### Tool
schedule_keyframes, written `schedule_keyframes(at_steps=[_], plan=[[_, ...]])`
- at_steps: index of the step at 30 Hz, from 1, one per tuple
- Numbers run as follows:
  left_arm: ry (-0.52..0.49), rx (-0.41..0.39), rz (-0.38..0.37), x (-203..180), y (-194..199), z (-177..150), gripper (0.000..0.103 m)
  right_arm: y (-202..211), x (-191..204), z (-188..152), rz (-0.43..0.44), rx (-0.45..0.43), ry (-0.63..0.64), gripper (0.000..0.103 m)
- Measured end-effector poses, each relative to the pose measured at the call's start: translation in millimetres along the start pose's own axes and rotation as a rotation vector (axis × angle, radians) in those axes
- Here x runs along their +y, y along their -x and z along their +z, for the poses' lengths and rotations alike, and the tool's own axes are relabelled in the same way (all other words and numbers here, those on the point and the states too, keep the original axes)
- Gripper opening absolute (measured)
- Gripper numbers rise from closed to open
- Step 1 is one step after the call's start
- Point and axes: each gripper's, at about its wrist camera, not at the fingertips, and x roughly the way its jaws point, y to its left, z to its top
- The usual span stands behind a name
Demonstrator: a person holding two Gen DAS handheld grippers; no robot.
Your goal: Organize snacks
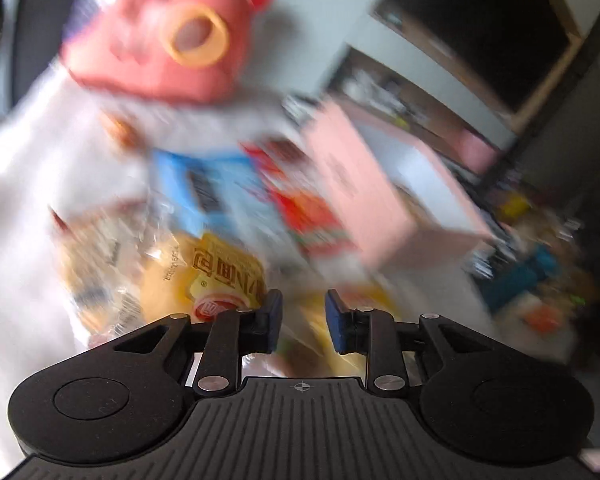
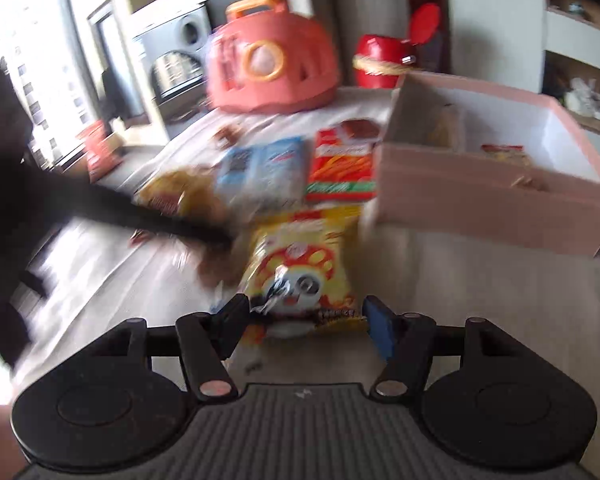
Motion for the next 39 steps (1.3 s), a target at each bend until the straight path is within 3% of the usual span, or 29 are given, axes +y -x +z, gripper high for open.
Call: schedule_keyframes(at_steps=[2,5,8,11,14,18,21,25,28,32,35,39], plan=[[0.03,-0.023,0.031,9.0,10.5,5.1,0.027,10.6,10.8,-4.9,-0.016,-0.018,0.059,0.064],[0.054,0.02,-0.01,11.9,26.9,-3.0,0.029,24.1,23.5,-3.7,-0.092,-0.089,0.153,0.066],[0.084,0.13,-0.094,13.4,33.6,-20.9,0.029,25.2,18.0,12.5,-0.093,-0.129,0.091,0.071],[0.082,0.163,-0.059,15.6,30.2,-37.9,0.029,13.4,13.2,29.8,-0.063,-0.156,0.003,0.073],[0.158,0.154,-0.043,26.1,22.7,-43.1,0.029,-14.2,11.4,39.3,-0.077,-0.124,-0.001,0.074],[0.144,0.108,-0.027,22.5,9.5,-30.6,0.029,-32.4,-1.1,22.5,-0.17,-0.064,0.013,0.073],[0.08,0.119,-0.018,7.7,-14.5,-18.7,0.03,-15.5,-25.8,0.9,-0.139,-0.063,-0.08,0.074],[-0.148,0.127,-0.001,-34.3,-39.5,-15.1,0.033,10.8,-43.5,-21.5,-0.21,-0.099,-0.116,0.074],[-0.354,0.126,0.05,-64.0,-39.8,-29.7,0.038,21.3,-49.6,-31.9,-0.255,-0.129,-0.115,0.074],[-0.52,0.128,0.054,-73.8,-22.8,-54.8,0.038,21.6,-60.0,-37.3,-0.231,-0.148,-0.172,0.078],[-0.579,0.126,0.054,-68.9,-7.3,-68.5,0.038,19.9,-60.5,-35.1,-0.226,-0.15,-0.174,0.08],[-0.525,0.167,0.028,-54.7,15.2,-69.0,0.038,19.3,-58.7,-35.4,-0.224,-0.147,-0.159,0.081]])
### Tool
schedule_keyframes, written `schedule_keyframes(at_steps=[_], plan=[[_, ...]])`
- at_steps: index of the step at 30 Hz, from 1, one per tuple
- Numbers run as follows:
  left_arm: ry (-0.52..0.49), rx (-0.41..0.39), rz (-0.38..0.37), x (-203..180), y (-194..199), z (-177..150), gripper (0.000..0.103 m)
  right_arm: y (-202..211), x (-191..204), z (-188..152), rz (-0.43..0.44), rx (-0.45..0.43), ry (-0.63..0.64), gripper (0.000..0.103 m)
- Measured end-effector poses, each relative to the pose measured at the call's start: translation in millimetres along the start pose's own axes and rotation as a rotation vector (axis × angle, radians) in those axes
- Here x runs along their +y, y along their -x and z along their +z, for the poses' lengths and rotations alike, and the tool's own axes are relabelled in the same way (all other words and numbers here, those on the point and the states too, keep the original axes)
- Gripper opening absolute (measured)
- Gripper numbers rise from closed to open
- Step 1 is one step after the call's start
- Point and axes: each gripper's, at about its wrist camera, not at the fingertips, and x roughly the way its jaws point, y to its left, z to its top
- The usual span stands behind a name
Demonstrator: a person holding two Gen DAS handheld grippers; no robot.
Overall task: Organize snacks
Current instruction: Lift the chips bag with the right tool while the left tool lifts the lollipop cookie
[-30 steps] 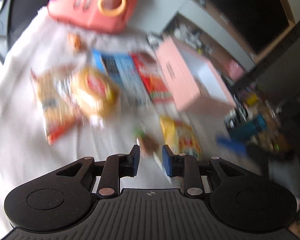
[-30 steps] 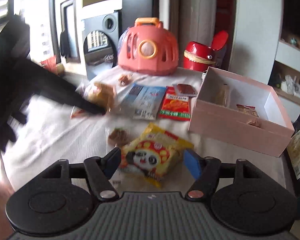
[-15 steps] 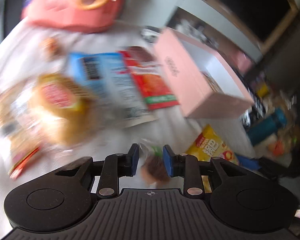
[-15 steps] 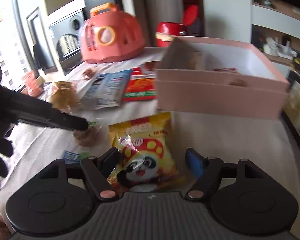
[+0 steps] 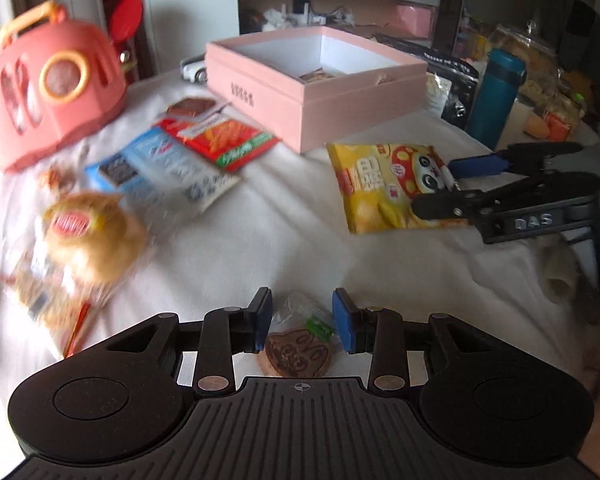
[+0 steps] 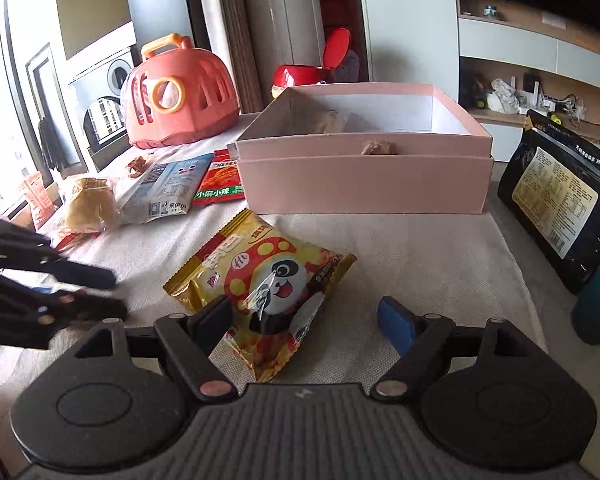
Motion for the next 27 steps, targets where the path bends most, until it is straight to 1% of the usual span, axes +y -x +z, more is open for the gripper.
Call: schedule_keyframes(at_steps=[3,4,5,6,8,10,12,14,15,16,18,19,20,24,27], plan=[[0.102,-0.09,-0.02,17.2,28.3,-2.3,0.038,0.5,-0.4,-0.8,0.008,-0.002,-0.008,0.082],[0.111,-0.11,-0.022,21.3,36.9,-2.2,0.037,0.5,-0.7,-0.7,0.009,-0.003,-0.011,0.082],[0.097,-0.11,-0.022,23.3,42.3,-1.5,0.037,2.0,-1.9,-1.7,0.01,-0.003,-0.013,0.082],[0.077,-0.096,-0.025,23.2,44.8,-2.6,0.037,2.4,-1.9,-1.8,0.011,-0.003,-0.013,0.082],[0.021,-0.041,-0.043,18.3,44.3,-6.3,0.037,2.4,-1.8,-1.9,0.013,-0.004,-0.015,0.082],[-0.007,0.011,-0.065,13.6,38.7,-13.3,0.037,2.3,-2.8,-1.8,0.018,-0.005,-0.022,0.082],[-0.041,0.041,-0.026,8.2,30.4,-20.9,0.037,2.4,-3.6,-1.7,0.022,-0.007,-0.029,0.082],[-0.073,0.032,0.011,4.8,25.9,-21.3,0.043,2.5,-3.6,-1.6,0.022,-0.006,-0.028,0.083],[-0.071,0.023,0.022,4.5,24.6,-19.2,0.045,2.3,-3.0,-1.6,0.02,-0.005,-0.025,0.083],[-0.064,0.014,0.037,5.2,22.3,-16.5,0.046,2.2,-2.6,-1.7,0.019,-0.004,-0.023,0.083],[-0.068,0.008,0.069,6.5,13.1,-10.1,0.044,1.5,-1.7,-1.6,0.019,-0.003,-0.019,0.084],[-0.068,0.02,0.068,6.8,7.9,-8.2,0.044,1.3,-1.3,-1.6,0.018,-0.002,-0.017,0.084],[-0.063,0.043,0.06,7.1,1.1,-6.4,0.047,1.2,-1.1,-1.9,0.018,-0.002,-0.015,0.084],[-0.038,0.049,0.048,6.2,-1.4,-4.8,0.048,0.7,-0.3,-1.9,0.019,-0.001,-0.011,0.085],[-0.017,0.038,0.045,3.4,3.7,-12.6,0.048,1.5,1.1,0.2,0.012,0.004,0.002,0.085]])
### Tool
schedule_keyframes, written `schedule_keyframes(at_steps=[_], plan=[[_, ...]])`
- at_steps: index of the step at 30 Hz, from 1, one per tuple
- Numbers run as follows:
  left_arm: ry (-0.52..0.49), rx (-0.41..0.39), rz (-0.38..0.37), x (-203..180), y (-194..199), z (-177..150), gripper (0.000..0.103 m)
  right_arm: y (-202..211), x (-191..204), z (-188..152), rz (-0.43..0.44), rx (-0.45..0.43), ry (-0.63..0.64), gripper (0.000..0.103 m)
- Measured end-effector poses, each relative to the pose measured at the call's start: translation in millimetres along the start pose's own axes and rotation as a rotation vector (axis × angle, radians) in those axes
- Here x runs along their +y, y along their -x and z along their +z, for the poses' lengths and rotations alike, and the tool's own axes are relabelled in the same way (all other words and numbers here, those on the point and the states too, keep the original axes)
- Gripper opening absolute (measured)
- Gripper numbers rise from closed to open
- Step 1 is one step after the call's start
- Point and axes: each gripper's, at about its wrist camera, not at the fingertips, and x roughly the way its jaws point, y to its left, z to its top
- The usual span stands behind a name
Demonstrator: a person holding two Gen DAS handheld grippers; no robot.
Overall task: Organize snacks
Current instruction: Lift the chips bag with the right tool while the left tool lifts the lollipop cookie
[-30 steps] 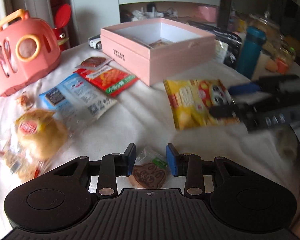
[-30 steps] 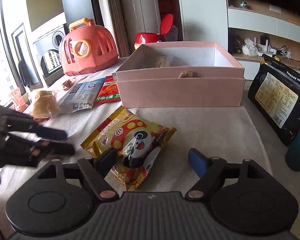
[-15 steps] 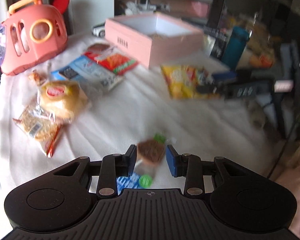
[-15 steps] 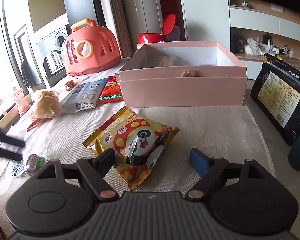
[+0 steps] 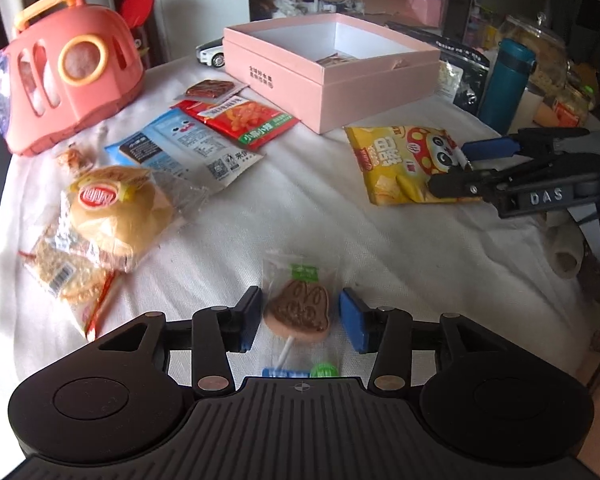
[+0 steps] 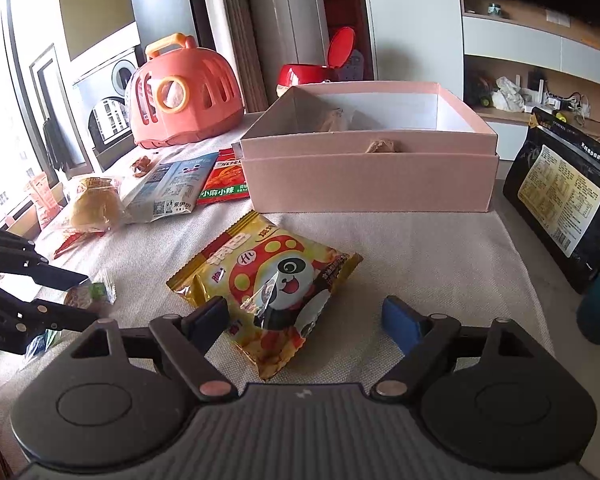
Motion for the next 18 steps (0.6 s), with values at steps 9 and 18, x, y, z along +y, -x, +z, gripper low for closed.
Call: schedule_keyframes(at_steps=[9,18], plan=[[0.073,-0.049,0.026,-1.9,9.5,-14.1,0.043,3.8,-8.9,51.0,0.026,-0.041,-0.004,0.084],[0.126,-0.074,0.06,8.4,12.7,-18.8,0.043,21.9,51.3,27.7,0.169,0.107,0.213,0.083]])
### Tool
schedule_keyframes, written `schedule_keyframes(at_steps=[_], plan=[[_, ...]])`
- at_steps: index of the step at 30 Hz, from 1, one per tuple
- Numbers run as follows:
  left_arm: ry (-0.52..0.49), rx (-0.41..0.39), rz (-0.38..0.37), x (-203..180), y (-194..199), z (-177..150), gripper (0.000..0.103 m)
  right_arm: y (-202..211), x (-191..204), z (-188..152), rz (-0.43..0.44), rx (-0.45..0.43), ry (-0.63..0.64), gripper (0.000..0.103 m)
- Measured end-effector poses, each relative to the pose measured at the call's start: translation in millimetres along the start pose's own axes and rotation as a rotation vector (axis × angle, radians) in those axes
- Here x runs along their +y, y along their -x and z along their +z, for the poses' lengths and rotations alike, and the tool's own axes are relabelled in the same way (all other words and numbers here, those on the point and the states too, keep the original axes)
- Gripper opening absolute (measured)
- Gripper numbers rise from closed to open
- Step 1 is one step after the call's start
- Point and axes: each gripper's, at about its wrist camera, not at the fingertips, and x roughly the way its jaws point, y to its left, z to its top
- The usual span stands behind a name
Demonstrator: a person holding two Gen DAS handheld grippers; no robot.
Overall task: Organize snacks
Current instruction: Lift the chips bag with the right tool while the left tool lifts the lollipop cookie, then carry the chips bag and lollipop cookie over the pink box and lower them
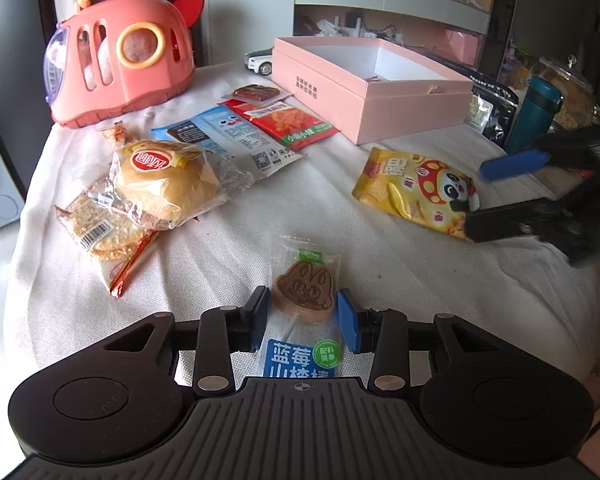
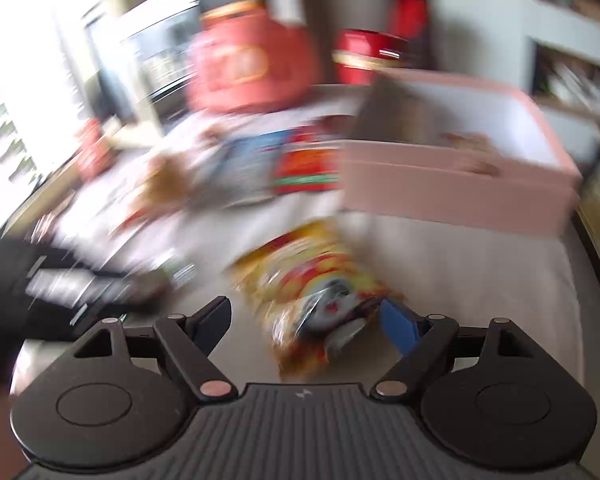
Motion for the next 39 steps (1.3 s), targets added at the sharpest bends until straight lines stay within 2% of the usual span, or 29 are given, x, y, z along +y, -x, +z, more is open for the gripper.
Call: schedule_keyframes(at_steps=[4,10,14,16,17,19,21,23,25,27,30,32,35,38,39], plan=[[0.021,-0.004,0.002,-0.1,-0.7,0.2,0.044,14.7,16.5,1.6,-0.13,-0.134,0.137,0.083],[0.08,-0.02,-0.01,4.2,0.9,-2.7,0.044,-37.7,-6.6,20.1,-0.062,-0.016,0.012,0.083],[0.1,-0.015,-0.009,5.6,0.4,-0.3,0.043,-70.2,-4.1,18.7,-0.08,0.07,0.031,0.084],[0.078,-0.02,0.006,1.3,1.8,-1.6,0.042,-66.2,2.9,16.7,-0.091,0.06,0.065,0.082],[0.065,-0.022,0.01,-1.8,3.1,-2.9,0.04,-62.0,6.2,15.6,-0.091,0.066,0.078,0.073],[0.048,-0.02,-0.018,-7.2,8.3,-5.1,0.04,-47.6,8.5,12.4,-0.08,0.079,0.079,0.069],[0.022,-0.047,-0.047,-14.2,19.4,-7.0,0.04,-25.2,8.6,6.0,-0.076,0.058,0.081,0.067],[-0.005,-0.096,-0.045,-22.0,36.5,-2.6,0.04,2.4,6.4,1.7,-0.081,0.023,0.069,0.066],[-0.002,-0.161,-0.072,-24.0,56.0,12.7,0.04,33.9,0.8,5.8,-0.088,-0.034,0.044,0.066],[0.006,-0.251,-0.114,-23.5,78.0,43.1,0.04,69.7,-6.1,23.3,-0.119,-0.134,0.035,0.066],[-0.009,-0.394,-0.132,-27.7,99.7,104.3,0.04,121.3,-19.4,69.1,-0.201,-0.32,0.027,0.066],[-0.008,-0.424,-0.156,-29.9,92.6,144.4,0.04,143.4,-32.9,103.1,-0.261,-0.409,0.001,0.066],[0.085,-0.372,-0.229,-27.3,43.3,205.1,0.04,150.8,-64.9,152.5,-0.274,-0.437,-0.081,0.066],[0.199,-0.277,-0.265,-24.6,-24.0,239.5,0.041,129.7,-99.0,182.7,-0.303,-0.402,-0.146,0.066],[0.223,-0.234,-0.304,-24.5,-49.7,246.2,0.041,118.0,-110.3,186.4,-0.326,-0.384,-0.16,0.066]])
